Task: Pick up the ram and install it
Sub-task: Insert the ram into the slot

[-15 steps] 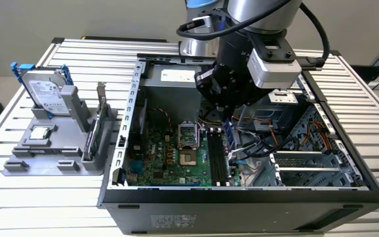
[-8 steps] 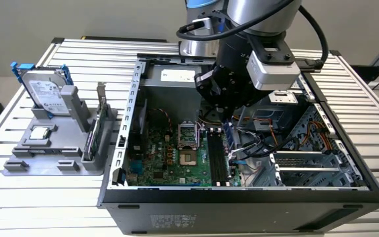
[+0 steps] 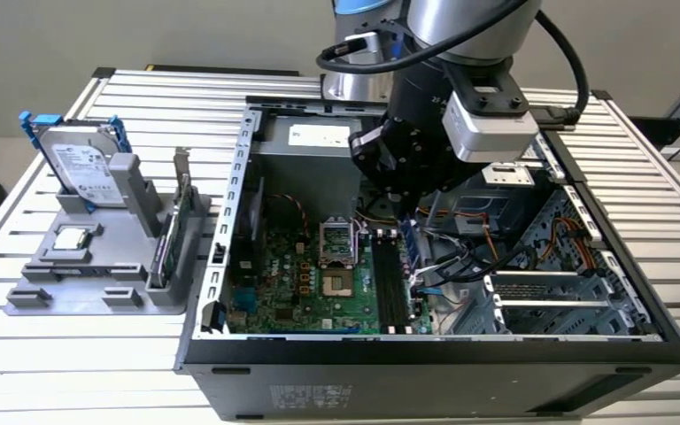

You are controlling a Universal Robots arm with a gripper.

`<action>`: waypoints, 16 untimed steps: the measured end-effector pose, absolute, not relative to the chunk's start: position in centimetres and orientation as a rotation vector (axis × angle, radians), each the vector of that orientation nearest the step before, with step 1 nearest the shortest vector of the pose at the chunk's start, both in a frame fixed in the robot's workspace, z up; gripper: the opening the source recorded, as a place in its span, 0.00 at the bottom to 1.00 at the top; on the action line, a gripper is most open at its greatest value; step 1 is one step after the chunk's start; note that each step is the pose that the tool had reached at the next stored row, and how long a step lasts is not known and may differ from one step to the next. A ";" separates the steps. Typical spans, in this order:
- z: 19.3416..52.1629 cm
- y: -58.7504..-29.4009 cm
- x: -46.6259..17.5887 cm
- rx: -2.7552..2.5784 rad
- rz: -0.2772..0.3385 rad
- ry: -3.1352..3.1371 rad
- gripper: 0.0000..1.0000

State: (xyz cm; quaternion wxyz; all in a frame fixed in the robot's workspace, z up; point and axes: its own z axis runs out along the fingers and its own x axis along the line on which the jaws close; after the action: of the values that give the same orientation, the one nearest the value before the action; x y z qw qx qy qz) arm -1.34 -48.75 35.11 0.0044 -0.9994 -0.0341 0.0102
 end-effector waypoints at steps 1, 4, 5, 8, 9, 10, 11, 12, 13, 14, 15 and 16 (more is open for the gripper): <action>35.1 -48.7 -1.3 -3.131 0.032 -0.107 0.00; 34.9 -48.8 -1.3 -3.131 0.032 -0.105 0.00; 34.8 -48.8 -1.3 -3.131 0.032 -0.104 0.00; 34.4 -48.8 -1.3 -3.133 0.032 -0.095 0.00; 34.3 -48.8 -1.3 -3.136 0.032 -0.091 0.00; 34.2 -48.7 -1.3 -3.139 0.032 -0.088 0.00; 34.2 -48.7 -1.3 -3.141 0.032 -0.086 0.00; 34.1 -48.8 -1.3 -3.143 0.032 -0.084 0.00; 34.1 -48.8 -1.3 -3.144 0.032 -0.083 0.00; 34.0 -48.8 -1.3 -3.146 0.033 -0.081 0.00; 34.0 -48.8 -1.3 -3.147 0.033 -0.079 0.00; 33.9 -48.8 -1.3 -3.149 0.033 -0.078 0.00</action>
State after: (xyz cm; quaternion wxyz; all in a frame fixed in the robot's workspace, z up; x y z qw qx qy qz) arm -1.34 -48.75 33.93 -0.0040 -0.9996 -0.0246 0.0104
